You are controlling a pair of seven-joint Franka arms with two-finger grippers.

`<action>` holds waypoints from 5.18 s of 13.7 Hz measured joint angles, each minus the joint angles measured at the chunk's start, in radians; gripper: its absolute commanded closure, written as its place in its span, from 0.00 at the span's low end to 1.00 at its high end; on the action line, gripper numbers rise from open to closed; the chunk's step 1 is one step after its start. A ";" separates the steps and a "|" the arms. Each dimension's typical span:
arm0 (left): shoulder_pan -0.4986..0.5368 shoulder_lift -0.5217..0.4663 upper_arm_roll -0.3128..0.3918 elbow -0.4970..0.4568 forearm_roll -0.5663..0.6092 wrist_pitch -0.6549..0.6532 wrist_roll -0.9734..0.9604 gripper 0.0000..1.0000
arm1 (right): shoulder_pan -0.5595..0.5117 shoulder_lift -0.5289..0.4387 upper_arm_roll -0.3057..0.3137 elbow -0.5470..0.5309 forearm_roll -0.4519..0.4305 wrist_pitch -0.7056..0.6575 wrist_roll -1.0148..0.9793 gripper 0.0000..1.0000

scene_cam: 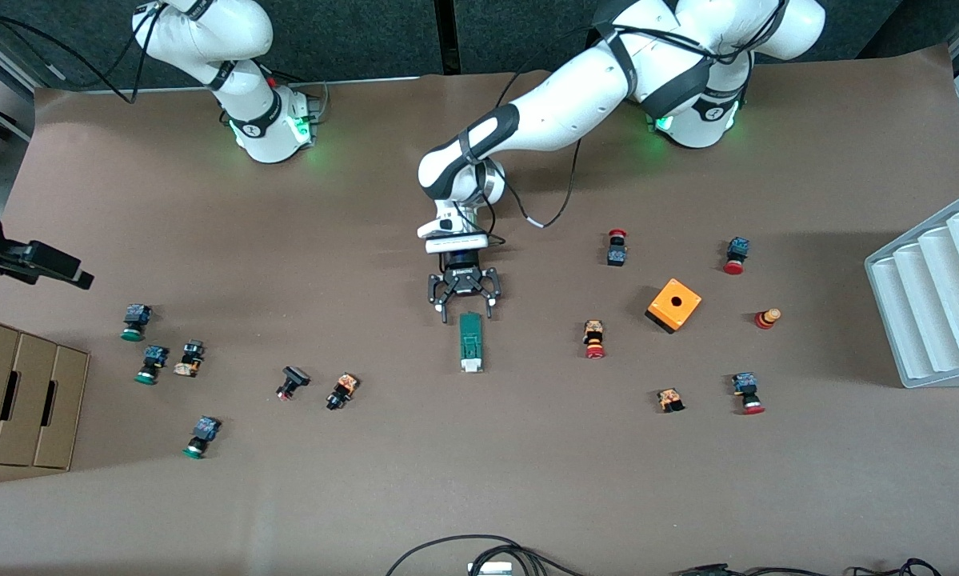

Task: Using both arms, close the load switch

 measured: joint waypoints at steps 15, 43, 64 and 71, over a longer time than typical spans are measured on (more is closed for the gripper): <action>-0.026 -0.462 0.001 -0.031 -0.529 0.226 0.382 0.00 | 0.007 0.006 0.003 0.025 -0.039 0.027 -0.011 0.01; 0.731 -0.991 0.039 0.074 -1.879 0.211 1.947 0.00 | 0.020 0.012 0.016 0.032 -0.039 0.031 -0.011 0.01; 0.883 -0.992 0.418 0.067 -2.016 -0.036 2.385 0.00 | 0.031 0.012 0.019 0.033 -0.039 0.031 -0.011 0.01; 0.884 -0.990 0.420 0.067 -2.016 -0.067 2.419 0.00 | 0.032 0.012 0.020 0.033 -0.039 0.031 -0.011 0.01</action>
